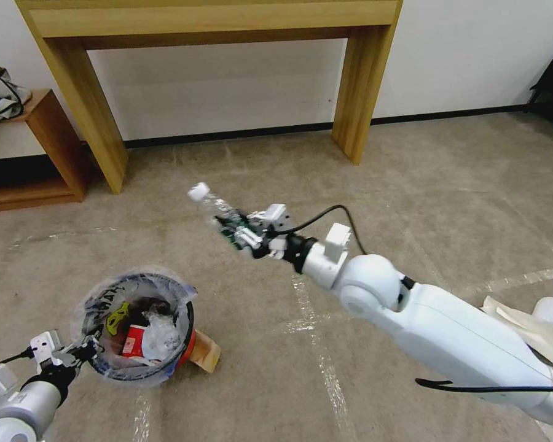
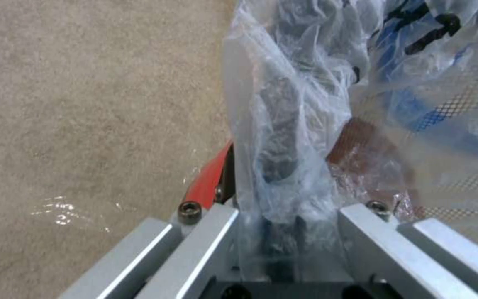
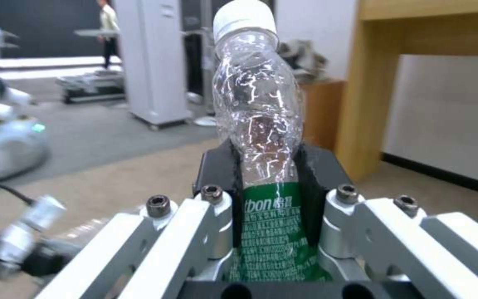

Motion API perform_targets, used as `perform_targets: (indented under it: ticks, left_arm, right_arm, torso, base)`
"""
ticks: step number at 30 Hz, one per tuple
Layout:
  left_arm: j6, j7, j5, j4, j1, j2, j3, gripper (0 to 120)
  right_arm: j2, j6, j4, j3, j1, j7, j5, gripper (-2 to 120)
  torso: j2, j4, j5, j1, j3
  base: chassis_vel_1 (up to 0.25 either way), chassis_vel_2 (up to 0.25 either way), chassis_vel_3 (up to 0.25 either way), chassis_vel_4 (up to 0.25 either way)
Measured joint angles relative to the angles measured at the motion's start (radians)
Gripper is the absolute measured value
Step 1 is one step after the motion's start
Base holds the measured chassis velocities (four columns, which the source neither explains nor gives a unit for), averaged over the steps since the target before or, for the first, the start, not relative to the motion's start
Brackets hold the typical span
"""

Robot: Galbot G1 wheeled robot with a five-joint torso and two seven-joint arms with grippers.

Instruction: Pick up the trash bin and place the garbage on the floor into it.

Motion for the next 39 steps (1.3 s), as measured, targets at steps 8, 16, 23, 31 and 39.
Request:
perform_targets:
  ticks: [8, 16, 23, 31, 39]
  left_arm:
    - [0.024, -0.025, -0.049, -0.008, -0.006, 0.018, 0.008, 1]
    - [0.069, -0.087, -0.168, -0.023, -0.01, 0.05, 0.003, 1]
    - [0.07, -0.147, -0.287, -0.042, -0.01, 0.077, -0.01, 1]
    - [0.07, -0.158, -0.328, -0.051, -0.008, 0.092, -0.012, 1]
    - [0.07, -0.161, -0.347, -0.074, -0.002, 0.09, -0.014, 1]
  right_arm:
    - [0.068, 0.0, -0.037, -0.157, 0.115, 0.043, 0.08, 18]
    - [0.168, -0.009, -0.096, -0.285, 0.16, 0.081, 0.082, 16]
    - [0.262, -0.014, -0.144, -0.352, 0.183, 0.097, 0.078, 16]
    - [0.309, -0.015, -0.194, -0.414, 0.187, 0.1, 0.057, 16]
    - [0.347, -0.012, -0.267, -0.442, 0.189, 0.1, 0.04, 16]
  torso:
    - [0.0, 0.0, -0.0001, 0.0, 0.0]
    - [0.0, -0.0002, -0.0001, 0.0, 0.0]
    - [0.0, -0.0002, -0.0001, 0.0, 0.0]
    - [0.0, -0.0003, 0.0, 0.0, 0.0]
    - [0.0, -0.0001, 0.0001, 0.0, 0.0]
  base:
    - [0.0, 0.0, 0.0, 0.0]
    - [0.0, 0.0, 0.0, 0.0]
    - [0.0, 0.0, 0.0, 0.0]
    - [0.0, 0.0, 0.0, 0.0]
    - [0.0, 0.0, 0.0, 0.0]
